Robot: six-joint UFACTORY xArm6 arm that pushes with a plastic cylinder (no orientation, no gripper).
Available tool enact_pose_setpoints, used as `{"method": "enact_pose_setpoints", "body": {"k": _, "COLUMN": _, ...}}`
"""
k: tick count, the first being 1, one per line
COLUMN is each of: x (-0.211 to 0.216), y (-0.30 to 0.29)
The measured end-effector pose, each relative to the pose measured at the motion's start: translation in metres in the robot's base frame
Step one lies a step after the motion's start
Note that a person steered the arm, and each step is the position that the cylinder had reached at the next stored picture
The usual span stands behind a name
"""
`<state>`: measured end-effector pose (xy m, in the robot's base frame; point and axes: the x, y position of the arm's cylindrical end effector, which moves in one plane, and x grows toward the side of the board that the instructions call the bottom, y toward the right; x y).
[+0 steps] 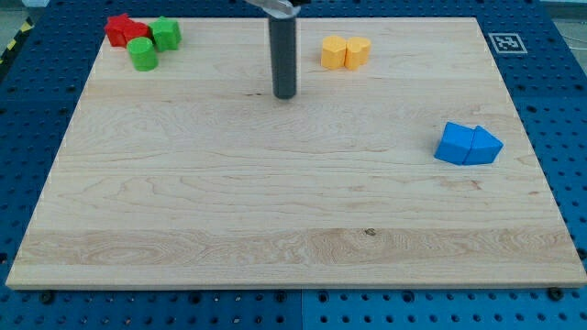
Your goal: Separate the yellow hexagon from the yellow heart
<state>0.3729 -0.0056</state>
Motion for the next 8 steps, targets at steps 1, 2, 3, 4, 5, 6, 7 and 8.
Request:
{"method": "enact_pose_setpoints", "body": {"k": 1, "x": 0.002, "y": 0.028}}
{"method": "enact_pose_setpoints", "body": {"k": 2, "x": 0.002, "y": 0.06}}
{"method": "enact_pose_setpoints", "body": {"k": 3, "x": -0.006, "y": 0.101}}
{"method": "enact_pose_setpoints", "body": {"k": 4, "x": -0.016, "y": 0.14}}
{"method": "enact_pose_setpoints", "body": {"k": 5, "x": -0.024, "y": 0.163}}
{"method": "enact_pose_setpoints", "body": {"k": 6, "x": -0.049, "y": 0.159}}
{"method": "enact_pose_setpoints", "body": {"k": 7, "x": -0.073, "y": 0.145}}
{"method": "enact_pose_setpoints", "body": {"k": 8, "x": -0.078, "y": 0.12}}
